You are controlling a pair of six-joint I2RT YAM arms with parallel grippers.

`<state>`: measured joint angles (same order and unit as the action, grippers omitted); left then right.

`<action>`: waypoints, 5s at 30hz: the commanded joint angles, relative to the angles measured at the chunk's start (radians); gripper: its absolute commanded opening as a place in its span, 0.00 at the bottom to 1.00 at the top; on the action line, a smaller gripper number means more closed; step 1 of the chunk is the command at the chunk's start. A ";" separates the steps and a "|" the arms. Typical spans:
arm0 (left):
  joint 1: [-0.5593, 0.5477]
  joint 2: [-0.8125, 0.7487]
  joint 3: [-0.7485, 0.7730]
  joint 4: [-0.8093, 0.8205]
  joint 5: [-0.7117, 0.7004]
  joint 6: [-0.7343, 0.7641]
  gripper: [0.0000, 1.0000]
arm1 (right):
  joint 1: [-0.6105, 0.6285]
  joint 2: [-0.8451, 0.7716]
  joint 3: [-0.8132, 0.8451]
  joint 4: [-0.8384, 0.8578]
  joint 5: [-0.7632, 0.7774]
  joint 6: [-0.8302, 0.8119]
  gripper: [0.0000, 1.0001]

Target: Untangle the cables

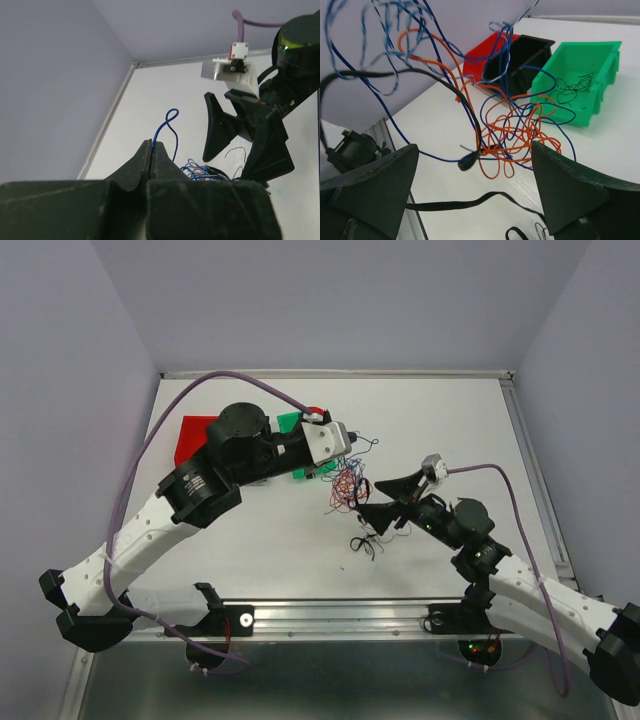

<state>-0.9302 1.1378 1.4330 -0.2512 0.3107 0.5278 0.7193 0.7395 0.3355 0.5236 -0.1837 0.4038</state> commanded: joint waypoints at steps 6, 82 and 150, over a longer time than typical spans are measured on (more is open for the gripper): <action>-0.012 0.056 0.161 -0.063 0.074 -0.071 0.00 | 0.002 0.272 0.128 0.204 -0.189 -0.019 0.81; 0.018 -0.337 -0.065 0.233 -0.857 -0.092 0.00 | 0.422 0.650 0.444 -0.218 0.071 -0.246 0.91; -0.006 -0.765 -0.473 0.477 -1.293 0.451 0.00 | 0.402 -0.166 0.901 -1.352 1.756 0.291 0.01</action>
<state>-0.9302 0.3241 0.9958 0.2150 -1.0241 1.0126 1.1072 0.5674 1.1683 -0.8188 1.3911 0.7151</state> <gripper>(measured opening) 0.036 0.043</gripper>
